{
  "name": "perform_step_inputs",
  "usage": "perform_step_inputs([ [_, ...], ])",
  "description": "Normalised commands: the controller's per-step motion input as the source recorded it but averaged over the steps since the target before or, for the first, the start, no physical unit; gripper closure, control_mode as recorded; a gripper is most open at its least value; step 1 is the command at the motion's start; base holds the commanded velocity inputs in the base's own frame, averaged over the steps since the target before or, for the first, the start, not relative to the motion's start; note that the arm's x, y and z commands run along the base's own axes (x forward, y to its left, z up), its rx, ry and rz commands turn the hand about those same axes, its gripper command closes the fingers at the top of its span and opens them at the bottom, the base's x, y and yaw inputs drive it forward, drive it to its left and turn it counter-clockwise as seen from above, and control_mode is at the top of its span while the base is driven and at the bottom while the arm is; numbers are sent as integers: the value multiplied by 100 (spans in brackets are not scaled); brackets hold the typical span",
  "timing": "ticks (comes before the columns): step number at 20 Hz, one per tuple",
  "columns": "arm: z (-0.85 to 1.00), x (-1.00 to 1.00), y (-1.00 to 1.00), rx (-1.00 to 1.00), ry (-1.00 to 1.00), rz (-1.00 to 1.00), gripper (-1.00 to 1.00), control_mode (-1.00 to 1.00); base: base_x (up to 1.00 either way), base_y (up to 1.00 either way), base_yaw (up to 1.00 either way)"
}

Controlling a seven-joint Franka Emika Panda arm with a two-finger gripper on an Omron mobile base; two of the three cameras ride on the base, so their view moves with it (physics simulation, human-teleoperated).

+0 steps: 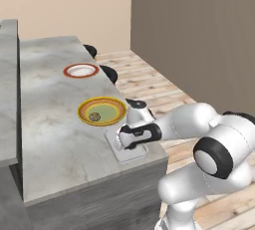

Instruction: Place two dumplings into each of the tupperware containers and then place the containers in the fridge.

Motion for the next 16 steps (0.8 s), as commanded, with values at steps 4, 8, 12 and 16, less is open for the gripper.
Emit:
perform_step_inputs([
  [4,-37,41,39,-1,1,0,100,-100,0,0,0],
  [8,-53,29,2,-1,6,0,100,-100,0,0,0],
  [12,-2,5,0,0,0,0,-100,-100,0,0,0],
  [16,0,-13,0,0,0,0,-100,-100,0,0,0],
])
